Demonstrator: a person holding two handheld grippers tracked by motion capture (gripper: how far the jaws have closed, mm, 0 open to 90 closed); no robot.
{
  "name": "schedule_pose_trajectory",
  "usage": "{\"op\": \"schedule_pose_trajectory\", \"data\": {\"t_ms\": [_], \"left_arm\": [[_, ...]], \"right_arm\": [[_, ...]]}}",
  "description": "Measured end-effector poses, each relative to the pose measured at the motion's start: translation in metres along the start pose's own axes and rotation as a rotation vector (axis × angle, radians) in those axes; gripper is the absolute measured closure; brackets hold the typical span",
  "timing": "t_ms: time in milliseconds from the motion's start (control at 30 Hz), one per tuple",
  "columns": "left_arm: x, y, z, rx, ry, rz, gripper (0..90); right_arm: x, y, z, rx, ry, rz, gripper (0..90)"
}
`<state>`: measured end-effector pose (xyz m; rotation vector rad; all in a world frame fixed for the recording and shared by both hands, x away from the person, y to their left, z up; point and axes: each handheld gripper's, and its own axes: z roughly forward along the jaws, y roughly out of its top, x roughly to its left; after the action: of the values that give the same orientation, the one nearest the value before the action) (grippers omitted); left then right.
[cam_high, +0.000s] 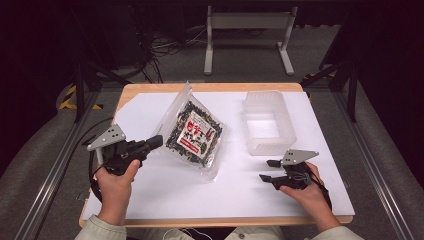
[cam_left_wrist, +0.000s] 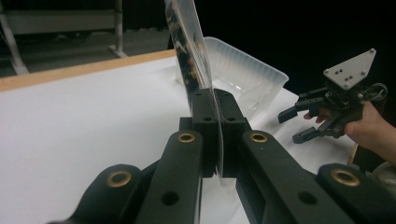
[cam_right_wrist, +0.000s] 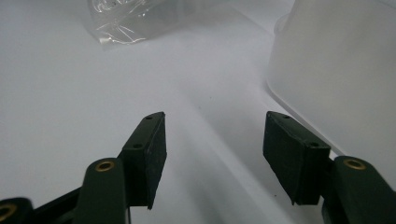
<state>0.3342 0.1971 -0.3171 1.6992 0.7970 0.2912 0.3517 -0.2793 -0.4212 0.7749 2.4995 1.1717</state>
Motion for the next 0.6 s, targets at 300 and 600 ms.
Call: {"op": "schedule_pose_trajectory", "data": {"t_ms": [300, 600], "left_arm": [[-0.014, 0.017, -0.006, -0.015, 0.015, 0.102, 89.6], [-0.021, 0.033, -0.011, -0.053, 0.031, 0.148, 89.7]], "right_arm": [[0.000, 0.001, -0.001, -0.003, -0.004, -0.002, 39.3], [0.001, 0.016, -0.008, -0.056, -0.002, -0.012, 39.0]]}}
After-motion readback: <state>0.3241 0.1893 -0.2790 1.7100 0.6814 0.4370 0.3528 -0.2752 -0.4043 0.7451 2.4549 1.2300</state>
